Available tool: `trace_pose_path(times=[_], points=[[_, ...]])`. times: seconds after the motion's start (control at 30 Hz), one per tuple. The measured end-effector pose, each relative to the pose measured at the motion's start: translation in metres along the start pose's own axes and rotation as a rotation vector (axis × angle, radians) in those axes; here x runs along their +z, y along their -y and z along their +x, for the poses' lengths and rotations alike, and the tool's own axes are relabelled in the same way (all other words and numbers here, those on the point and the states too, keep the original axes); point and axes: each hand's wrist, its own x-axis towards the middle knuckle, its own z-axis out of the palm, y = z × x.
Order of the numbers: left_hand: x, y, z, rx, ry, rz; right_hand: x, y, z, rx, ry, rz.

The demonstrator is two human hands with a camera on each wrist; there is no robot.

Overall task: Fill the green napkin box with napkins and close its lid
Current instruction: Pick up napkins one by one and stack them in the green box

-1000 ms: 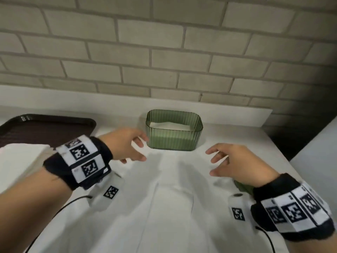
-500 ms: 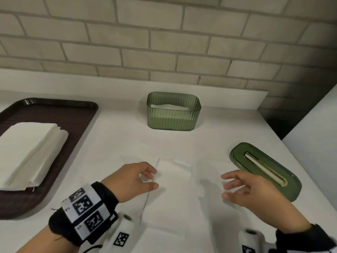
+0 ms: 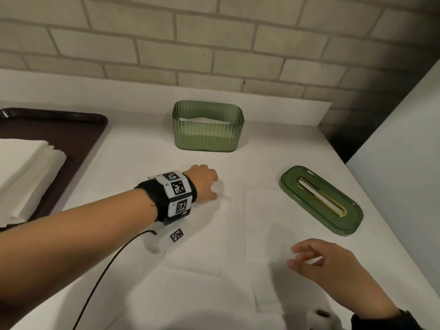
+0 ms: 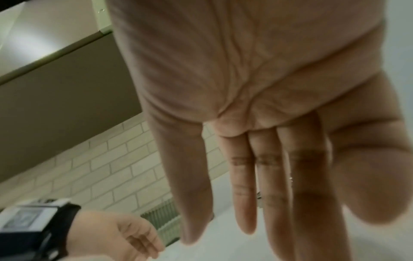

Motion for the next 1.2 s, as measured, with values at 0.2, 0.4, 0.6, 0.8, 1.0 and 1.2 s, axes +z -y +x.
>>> trace_pose_path(times=[0.2, 0.4, 0.6, 0.8, 1.0, 1.2], points=[[-0.004, -0.005, 0.013, -0.016, 0.039, -0.001, -0.003, -0.012, 0.012, 0.1, -0.056, -0.071], [-0.01, -0.008, 0.005, 0.025, -0.045, -0.049, 0.004, 0.006, 0.026, 0.102, 0.067, -0.201], [-0.029, 0.005, -0.02, 0.021, -0.173, -0.145, 0.008, 0.021, 0.036, 0.07, 0.165, -0.415], [-0.02, 0.029, -0.042, -0.087, -0.231, -0.266, 0.006, 0.019, 0.042, 0.024, 0.209, -0.345], [0.0, 0.054, -0.054, -0.255, -0.241, -0.392, 0.006, 0.023, 0.043, -0.133, 0.171, -0.39], [0.024, 0.073, -0.066, -0.405, -0.305, -0.661, 0.011, 0.022, 0.043, -0.156, 0.121, -0.161]])
